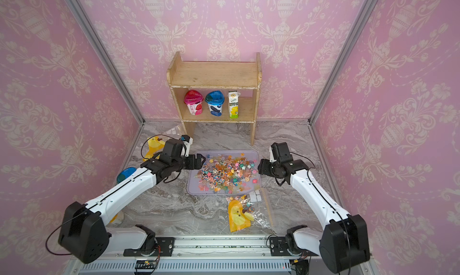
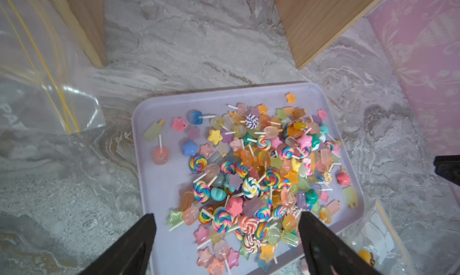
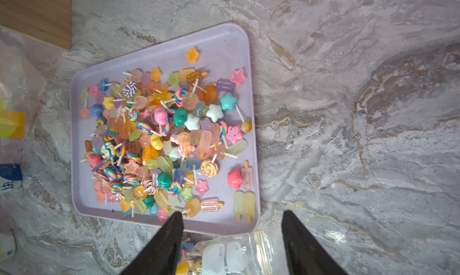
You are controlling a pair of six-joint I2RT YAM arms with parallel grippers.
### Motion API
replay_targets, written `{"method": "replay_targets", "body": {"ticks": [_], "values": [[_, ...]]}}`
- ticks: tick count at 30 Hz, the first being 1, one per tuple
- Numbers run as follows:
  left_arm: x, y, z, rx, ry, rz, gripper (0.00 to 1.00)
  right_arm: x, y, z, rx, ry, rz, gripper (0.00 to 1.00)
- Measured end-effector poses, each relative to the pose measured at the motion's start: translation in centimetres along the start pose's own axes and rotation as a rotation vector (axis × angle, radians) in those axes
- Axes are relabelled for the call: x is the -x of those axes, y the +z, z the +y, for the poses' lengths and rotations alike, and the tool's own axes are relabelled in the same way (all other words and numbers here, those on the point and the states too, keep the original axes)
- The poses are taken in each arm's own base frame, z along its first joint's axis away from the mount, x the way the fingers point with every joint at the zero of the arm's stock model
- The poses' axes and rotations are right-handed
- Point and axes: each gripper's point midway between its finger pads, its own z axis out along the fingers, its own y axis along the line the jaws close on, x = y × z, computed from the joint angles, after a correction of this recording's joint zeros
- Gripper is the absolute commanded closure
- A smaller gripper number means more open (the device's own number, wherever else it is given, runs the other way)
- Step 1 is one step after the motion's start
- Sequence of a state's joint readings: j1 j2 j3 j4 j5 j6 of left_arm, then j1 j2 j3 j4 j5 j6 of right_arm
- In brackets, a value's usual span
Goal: Pour candies out of the ziploc bag
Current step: Move the tray to the center of the board.
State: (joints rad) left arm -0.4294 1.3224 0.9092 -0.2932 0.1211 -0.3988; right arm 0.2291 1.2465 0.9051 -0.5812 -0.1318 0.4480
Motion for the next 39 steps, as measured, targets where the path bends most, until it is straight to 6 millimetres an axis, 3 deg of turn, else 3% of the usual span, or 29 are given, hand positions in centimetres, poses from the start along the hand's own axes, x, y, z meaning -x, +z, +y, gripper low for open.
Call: {"method": "replay_targets", "body": {"ticks": [2,4,9,14,19,29,39], "values": [[-1.6,0.6,1.1,0.033,-0.026,0.029,0.24,-0.8,1.2,-0.6,-0.014,0.017,0.043,0.61],[-2.2,0.8,1.9,0.052,-0.05,0.036,0.33,-1.6,2.4,-1.1,-0.031,0.041,0.084,0.61],[-2.8,1.2,5.2,0.122,-0.132,0.027,0.36,-2.3,5.0,-2.0,-0.062,0.069,0.143,0.6],[-5.0,1.6,7.3,0.181,-0.161,0.054,0.37,-2.4,7.0,-2.3,-0.069,0.089,0.16,0.61],[-7.1,2.4,9.1,0.229,-0.19,0.11,0.46,-2.7,8.9,-2.6,-0.076,0.105,0.178,0.68],[-8.9,4.5,10.3,0.256,-0.218,0.174,0.7,-2.7,10.7,-2.6,-0.062,0.119,0.185,0.81],[-8.3,6.4,10.5,0.24,-0.239,0.155,0.9,-1.7,11.5,-2.1,-0.045,0.116,0.167,0.89]]}}
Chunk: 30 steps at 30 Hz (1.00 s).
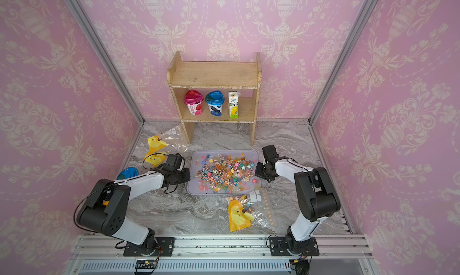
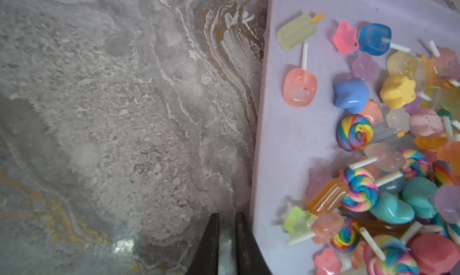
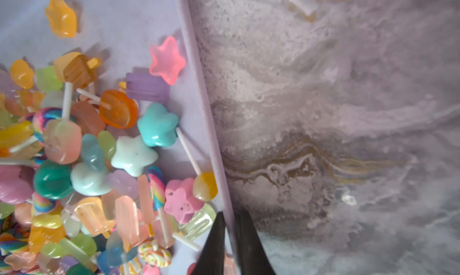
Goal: Pour candies out of the ziploc bag
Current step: Move the tray to the center of the board.
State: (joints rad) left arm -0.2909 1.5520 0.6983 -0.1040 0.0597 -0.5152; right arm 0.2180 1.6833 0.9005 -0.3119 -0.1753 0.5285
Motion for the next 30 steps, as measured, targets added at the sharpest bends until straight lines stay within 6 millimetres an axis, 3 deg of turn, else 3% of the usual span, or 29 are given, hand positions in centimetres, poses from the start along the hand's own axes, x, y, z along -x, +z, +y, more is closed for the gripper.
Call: {"method": "replay_targets", "body": {"ticks": [3,30], "values": [[0.4,0.3,-0.2,-0.012,-0.005,-0.007,0.95,0.1,0.1,0.1,0.001,-0.009,0.001,0.91],[6.2,2.9,-1.0,0.009,-0.041,-0.04,0.98,3.5,1.3,1.5,-0.017,-0.025,0.011,0.96]]}}
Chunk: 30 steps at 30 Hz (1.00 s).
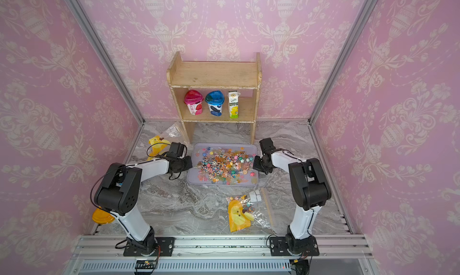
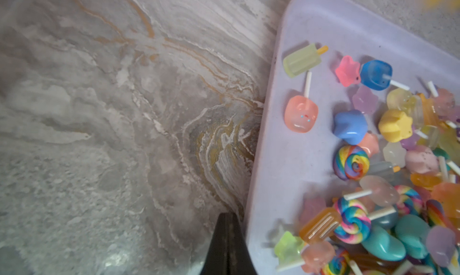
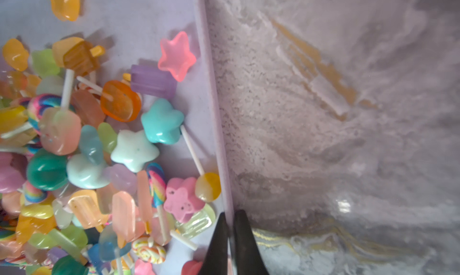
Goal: Pour candies out of the ziploc bag
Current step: Move the tray to the center of the board, then adjust the ziploc bag at the center of the board.
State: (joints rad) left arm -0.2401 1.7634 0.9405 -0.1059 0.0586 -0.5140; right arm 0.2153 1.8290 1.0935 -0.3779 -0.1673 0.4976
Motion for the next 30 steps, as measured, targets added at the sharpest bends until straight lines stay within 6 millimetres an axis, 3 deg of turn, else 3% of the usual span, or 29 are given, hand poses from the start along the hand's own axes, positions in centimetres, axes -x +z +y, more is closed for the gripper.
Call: {"method": "replay_targets", "body": {"ticks": [5,7,11,14,18,25,28,30], "values": [[0.5,-0.2,-0.2,-0.002,0.004,-0.008,0.94,0.0,0.0,0.0,-0.012,0.003,0.02,0.95],[0.5,-0.2,-0.2,0.001,0.01,-0.006,0.84,0.0,0.0,0.0,-0.013,0.004,0.02,0.89],[0.5,-0.6,0.3,0.025,0.024,-0.005,0.6,0.3,-0.2,0.1,-0.012,0.006,0.001,0.67],[0.6,-2.0,-0.9,-0.009,0.05,-0.009,0.46,0.4,-0.8,0.3,-0.01,0.006,-0.015,0.57],[1.6,-5.3,-2.5,-0.052,0.088,-0.063,0.37,0.5,-3.6,0.6,-0.006,-0.007,-0.074,0.52],[4.0,-11.8,-4.5,-0.115,0.106,-0.201,0.37,0.4,-9.6,0.7,0.01,-0.023,-0.195,0.52],[2.6,-12.7,-6.9,-0.162,0.159,-0.19,0.34,-1.0,-10.8,-0.4,-0.012,-0.019,-0.21,0.51],[0.2,-12.4,-9.2,-0.203,0.213,-0.139,0.3,-2.5,-11.2,-1.6,-0.037,-0.01,-0.204,0.51]]}}
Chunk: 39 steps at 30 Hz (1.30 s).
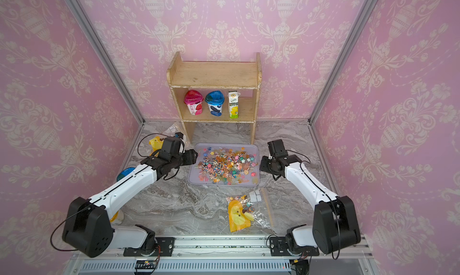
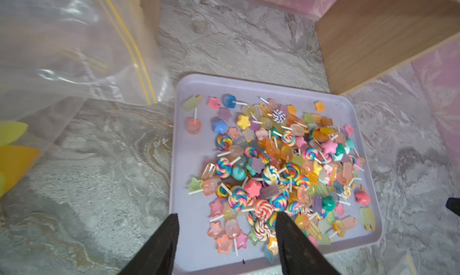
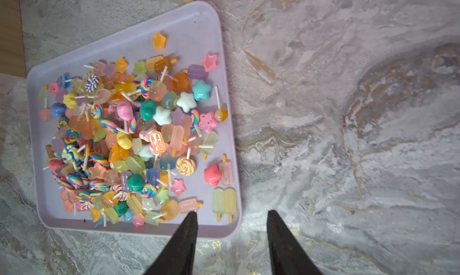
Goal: Pour candies out of the ziploc bag
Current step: Adjust the ziploc bag at the center of the board.
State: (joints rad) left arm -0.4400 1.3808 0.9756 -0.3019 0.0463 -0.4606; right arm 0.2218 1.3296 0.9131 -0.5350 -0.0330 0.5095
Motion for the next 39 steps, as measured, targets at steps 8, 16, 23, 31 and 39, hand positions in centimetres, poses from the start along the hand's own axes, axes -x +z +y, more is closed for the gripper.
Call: {"method": "replay_targets", "body": {"ticks": [8,16,23,31,39], "values": [[-10.6,1.8,-9.5,-0.209,0.129,0.246,0.26,-2.2,-1.5,-3.0,-0.067,0.033,0.019,0.49],[-18.4,2.9,-13.2,-0.308,0.16,0.444,0.26,-2.7,-1.4,-2.9,-0.053,0.038,0.034,0.49],[-22.5,3.1,-13.3,-0.326,0.148,0.535,0.26,-3.1,-0.9,-2.8,-0.034,0.047,0.04,0.49],[-22.8,3.7,-13.9,-0.343,0.098,0.538,0.58,-3.9,-0.4,-2.9,-0.028,0.052,0.058,0.49],[-22.4,4.1,-14.2,-0.347,0.074,0.514,0.81,-3.6,-0.2,-2.8,-0.019,0.05,0.043,0.49]]}}
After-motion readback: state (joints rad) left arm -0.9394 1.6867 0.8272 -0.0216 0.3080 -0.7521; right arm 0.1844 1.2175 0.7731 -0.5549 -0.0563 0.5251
